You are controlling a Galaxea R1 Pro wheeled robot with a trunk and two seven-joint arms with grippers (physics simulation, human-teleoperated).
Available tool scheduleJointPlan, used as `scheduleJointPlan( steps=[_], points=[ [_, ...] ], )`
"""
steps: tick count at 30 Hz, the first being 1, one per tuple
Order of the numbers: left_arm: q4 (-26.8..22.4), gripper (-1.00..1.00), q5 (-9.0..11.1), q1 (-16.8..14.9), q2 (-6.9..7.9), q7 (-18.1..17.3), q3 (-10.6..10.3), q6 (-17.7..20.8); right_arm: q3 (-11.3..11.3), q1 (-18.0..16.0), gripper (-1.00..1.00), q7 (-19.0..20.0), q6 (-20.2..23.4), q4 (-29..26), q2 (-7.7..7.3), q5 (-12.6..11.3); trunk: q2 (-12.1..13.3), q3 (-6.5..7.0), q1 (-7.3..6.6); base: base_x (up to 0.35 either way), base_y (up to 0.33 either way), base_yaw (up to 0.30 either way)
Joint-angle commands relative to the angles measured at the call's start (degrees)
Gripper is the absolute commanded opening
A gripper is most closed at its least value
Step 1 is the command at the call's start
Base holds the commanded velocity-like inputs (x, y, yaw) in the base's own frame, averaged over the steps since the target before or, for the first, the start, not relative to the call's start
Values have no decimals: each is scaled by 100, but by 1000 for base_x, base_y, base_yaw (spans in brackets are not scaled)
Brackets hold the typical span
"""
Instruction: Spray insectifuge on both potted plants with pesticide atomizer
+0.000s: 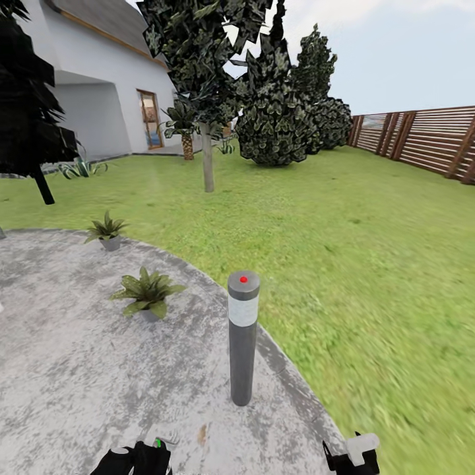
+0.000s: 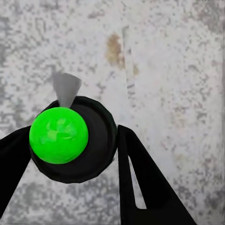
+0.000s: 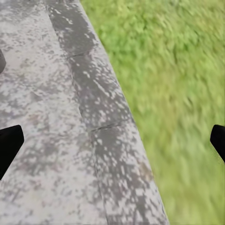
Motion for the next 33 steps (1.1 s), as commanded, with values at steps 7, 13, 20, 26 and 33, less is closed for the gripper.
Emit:
scheduleJointPlan(
  steps=[7,13,20,26,33],
  points=[
    [-13,-100,-32,-3,-6,-46,49,38,18,-3,100,-37,-10,2,-1,37,-2,-5,-1,0,-276,277],
    [-13,-100,-32,-3,-6,-46,51,38,18,-3,100,-36,-9,2,-3,37,-2,-5,-1,0,-276,276],
    [-13,-100,-33,-3,-6,-46,57,38,18,-1,100,-28,-7,2,-2,37,-2,-5,-1,0,-276,47],
    [-13,-100,-34,-3,-6,-46,57,38,18,-4,100,-29,-10,2,-1,37,-2,-5,-1,0,-276,0],
    [-13,-100,-34,-3,-6,-46,57,38,18,-4,100,-28,-9,2,-4,37,-2,-5,-1,0,-276,0]
  ],
)
